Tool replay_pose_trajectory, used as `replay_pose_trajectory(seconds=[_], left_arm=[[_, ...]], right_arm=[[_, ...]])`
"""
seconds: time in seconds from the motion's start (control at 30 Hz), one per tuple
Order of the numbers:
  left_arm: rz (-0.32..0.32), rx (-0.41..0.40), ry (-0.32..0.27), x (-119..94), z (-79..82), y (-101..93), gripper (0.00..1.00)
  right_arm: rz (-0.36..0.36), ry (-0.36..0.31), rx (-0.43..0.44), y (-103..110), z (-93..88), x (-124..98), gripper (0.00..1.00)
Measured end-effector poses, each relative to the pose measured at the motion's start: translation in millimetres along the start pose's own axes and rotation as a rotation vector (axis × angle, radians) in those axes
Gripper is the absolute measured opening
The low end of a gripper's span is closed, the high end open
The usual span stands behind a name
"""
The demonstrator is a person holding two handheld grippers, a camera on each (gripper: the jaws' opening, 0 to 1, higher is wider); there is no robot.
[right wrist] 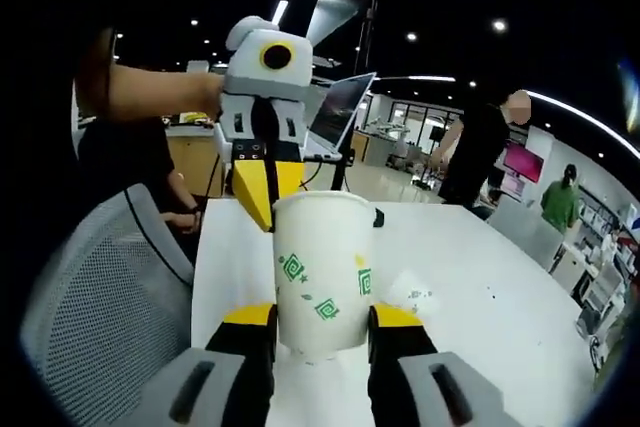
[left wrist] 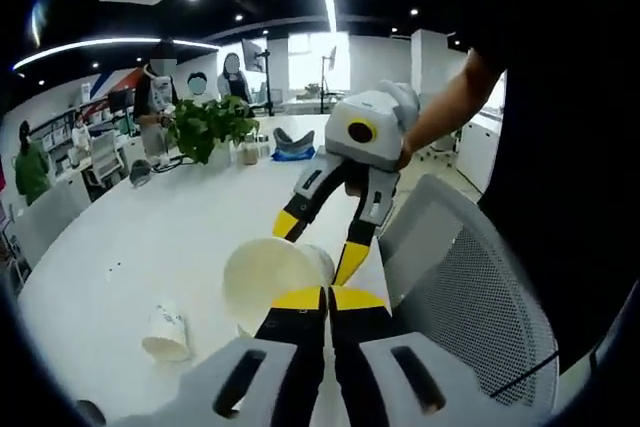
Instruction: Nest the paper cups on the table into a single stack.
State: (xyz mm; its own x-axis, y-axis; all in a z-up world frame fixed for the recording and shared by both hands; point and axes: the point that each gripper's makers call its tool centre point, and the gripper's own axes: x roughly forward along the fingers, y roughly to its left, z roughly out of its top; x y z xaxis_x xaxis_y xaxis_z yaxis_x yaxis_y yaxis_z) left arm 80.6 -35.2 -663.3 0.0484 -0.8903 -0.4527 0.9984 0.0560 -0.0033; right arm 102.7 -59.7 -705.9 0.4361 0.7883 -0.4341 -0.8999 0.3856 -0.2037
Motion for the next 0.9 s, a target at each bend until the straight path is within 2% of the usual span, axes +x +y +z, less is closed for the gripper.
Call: replay_pose_trajectory(seconds=[0.3,0.67,0.9], left_arm=[[0.02,0.041,0.049,-0.1,-2.8,4.5,0.0],[0.039,0.074,0.102,-9.3,-4.4,13.9,0.0],[0.048,0.102,0.164,-13.2,-11.7,19.3,0.0]], right_arm=[[-0.028,0.0,0.069,-5.4,-2.4,-2.3,0.44],[-0.066,0.014,0.15,-13.5,-15.7,-12.0,0.57],[-0.092,0.029,0.182,-18.5,-26.4,-17.1,0.65]])
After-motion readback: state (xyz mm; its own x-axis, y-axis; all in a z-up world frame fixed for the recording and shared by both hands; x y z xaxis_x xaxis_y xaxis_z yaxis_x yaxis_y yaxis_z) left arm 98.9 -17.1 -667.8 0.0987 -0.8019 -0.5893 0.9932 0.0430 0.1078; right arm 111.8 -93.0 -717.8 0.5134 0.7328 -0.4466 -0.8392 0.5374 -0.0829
